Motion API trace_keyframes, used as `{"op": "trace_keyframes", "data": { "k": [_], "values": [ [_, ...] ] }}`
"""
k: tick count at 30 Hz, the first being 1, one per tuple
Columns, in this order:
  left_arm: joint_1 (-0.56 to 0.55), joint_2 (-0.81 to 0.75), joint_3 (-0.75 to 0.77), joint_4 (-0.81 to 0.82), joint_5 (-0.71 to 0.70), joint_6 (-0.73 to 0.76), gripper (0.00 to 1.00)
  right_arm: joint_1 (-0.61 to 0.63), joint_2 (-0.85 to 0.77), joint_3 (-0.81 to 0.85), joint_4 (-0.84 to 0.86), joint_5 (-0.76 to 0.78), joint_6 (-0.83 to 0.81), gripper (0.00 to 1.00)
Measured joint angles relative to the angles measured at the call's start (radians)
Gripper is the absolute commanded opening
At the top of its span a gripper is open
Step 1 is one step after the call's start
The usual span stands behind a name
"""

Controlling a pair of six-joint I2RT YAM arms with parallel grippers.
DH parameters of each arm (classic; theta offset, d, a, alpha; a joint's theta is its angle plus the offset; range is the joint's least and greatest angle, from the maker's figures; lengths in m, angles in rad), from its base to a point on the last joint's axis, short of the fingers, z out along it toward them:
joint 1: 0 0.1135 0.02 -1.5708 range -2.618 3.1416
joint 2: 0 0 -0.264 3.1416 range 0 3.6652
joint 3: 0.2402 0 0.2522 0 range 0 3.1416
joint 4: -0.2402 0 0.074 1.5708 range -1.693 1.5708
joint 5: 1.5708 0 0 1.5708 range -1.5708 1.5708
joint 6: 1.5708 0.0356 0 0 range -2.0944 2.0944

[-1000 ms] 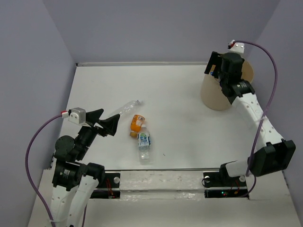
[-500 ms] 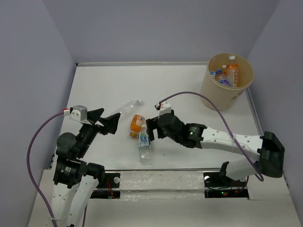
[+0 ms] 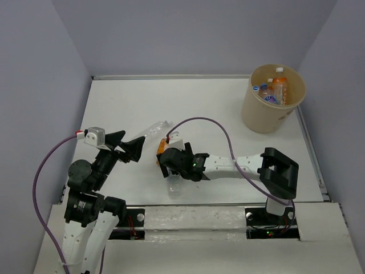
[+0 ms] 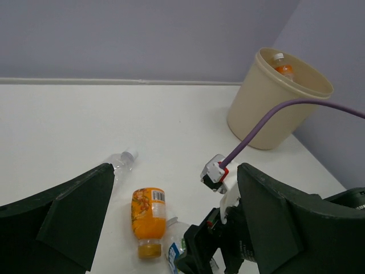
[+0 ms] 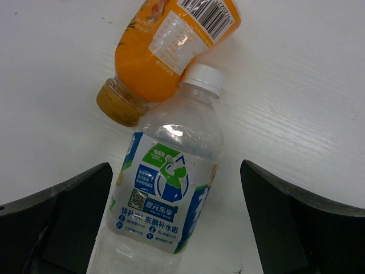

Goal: Put the plastic bottles in the bin

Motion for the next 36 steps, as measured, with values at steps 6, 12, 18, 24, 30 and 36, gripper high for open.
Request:
{"op": "trace_keyframes", "data": {
  "k": [6,12,18,24,30,36],
  "values": [
    [0.0,0.0,0.0,0.0,0.0,0.0,0.99,0.0,0.09,0.048,-0.001,0.003,0.018,0.9],
    [0.0,-0.003,0.0,0.0,0.0,0.0,0.99,-0.004,0.106,0.05,-0.005,0.02,0.041,0.64],
    [0.0,-0.004,0.0,0.0,0.002,0.0,0.99,-0.013,-0.074,-0.063,-0.084,0.095,0.047,0.5],
    [0.0,-0.011,0.0,0.0,0.003,0.0,0.99,-0.069,-0.388,-0.086,-0.103,0.14,0.003,0.5],
    [0.0,-0.015,0.0,0.0,0.004,0.0,0.99,-0.328,-0.492,-0.002,-0.054,0.17,-0.205,0.49],
    [-0.001,-0.023,0.0,0.0,0.003,0.0,0.99,-0.7,-0.465,0.17,0.051,0.128,-0.386,0.5]
  ]
}}
